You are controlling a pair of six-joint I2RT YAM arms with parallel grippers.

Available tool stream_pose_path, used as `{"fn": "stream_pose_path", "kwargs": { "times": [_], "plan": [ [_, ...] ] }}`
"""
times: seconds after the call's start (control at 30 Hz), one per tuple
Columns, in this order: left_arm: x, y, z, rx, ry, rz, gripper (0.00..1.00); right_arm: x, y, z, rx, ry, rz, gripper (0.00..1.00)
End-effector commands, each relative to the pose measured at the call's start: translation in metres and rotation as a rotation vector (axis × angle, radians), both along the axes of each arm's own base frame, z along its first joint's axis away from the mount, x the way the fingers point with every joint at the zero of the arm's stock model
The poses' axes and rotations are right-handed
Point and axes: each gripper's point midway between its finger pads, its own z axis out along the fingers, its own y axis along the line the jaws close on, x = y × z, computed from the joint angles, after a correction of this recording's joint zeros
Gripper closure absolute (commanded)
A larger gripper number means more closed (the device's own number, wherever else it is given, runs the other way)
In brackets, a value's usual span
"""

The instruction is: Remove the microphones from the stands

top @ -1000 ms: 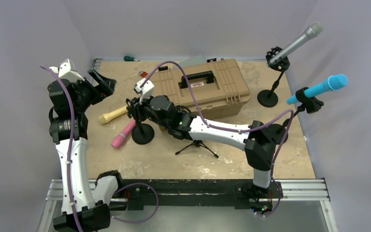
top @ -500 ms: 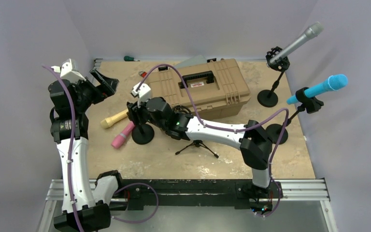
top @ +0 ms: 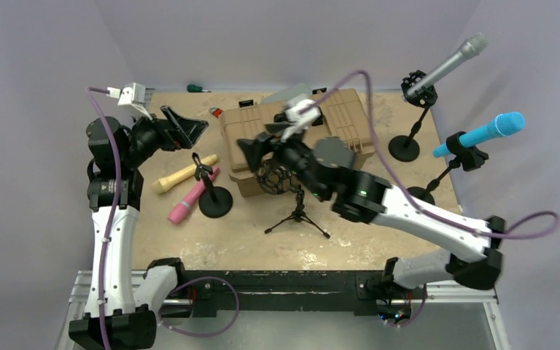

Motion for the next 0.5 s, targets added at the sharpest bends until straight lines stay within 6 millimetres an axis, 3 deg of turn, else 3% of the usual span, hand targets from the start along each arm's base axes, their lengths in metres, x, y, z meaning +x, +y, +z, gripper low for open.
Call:
{"fn": "stream_pose_path", "kwargs": {
  "times": [0.0, 0.2, 0.33, 0.47],
  "plan": [
    [-0.015, -0.03, 0.016, 0.036, -0.104, -0.15, 0.0, 0.007, -0.091, -0.03, -0.016, 0.065, -0.286, 0.26],
    [-0.03, -0.059, 0.015, 0.046, -0.117, -0.272, 0.0, 0.003, -0.211, -0.069, 0.036, 0.139, -0.625, 0.2],
    [-0.04, -0.074, 0.016, 0.05, -0.122, -0.331, 0.0, 0.001, -0.269, -0.056, 0.12, 0.126, -0.771, 0.17],
    [-0.052, -0.087, 0.013, 0.068, -0.121, -0.383, 0.0, 0.009, -0.306, -0.033, 0.124, 0.095, -0.934, 0.17]
  ]
}}
